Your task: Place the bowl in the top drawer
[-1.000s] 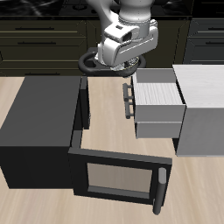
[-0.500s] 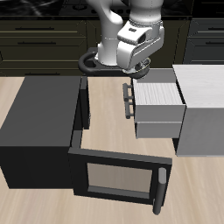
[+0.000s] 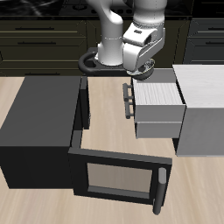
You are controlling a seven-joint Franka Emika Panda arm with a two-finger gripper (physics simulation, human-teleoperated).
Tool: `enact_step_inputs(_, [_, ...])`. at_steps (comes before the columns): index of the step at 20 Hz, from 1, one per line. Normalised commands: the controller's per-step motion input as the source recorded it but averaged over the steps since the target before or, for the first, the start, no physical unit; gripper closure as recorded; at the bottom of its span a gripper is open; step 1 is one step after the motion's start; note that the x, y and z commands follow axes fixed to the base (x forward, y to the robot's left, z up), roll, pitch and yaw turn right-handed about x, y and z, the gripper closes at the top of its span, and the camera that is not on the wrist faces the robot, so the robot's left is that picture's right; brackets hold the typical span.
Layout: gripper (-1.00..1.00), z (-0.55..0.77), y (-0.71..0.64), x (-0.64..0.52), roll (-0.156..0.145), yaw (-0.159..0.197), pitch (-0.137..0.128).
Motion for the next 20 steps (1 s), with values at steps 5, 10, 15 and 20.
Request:
enact_step_inputs(5, [1.0,-0.05,0.1,0.03,-0.006,0.057,-0.003])
enact_step_inputs(10, [1.0,-0.12,0.3,-0.03,0.035,0.063,0.008])
enact_step_inputs(15, [1.0,-0.1,0.26,0.0,0.031,0.066,0.001])
enact_step_inputs(20, [1.0,-0.34,0.13,0.06,0.021,0.014,0.065])
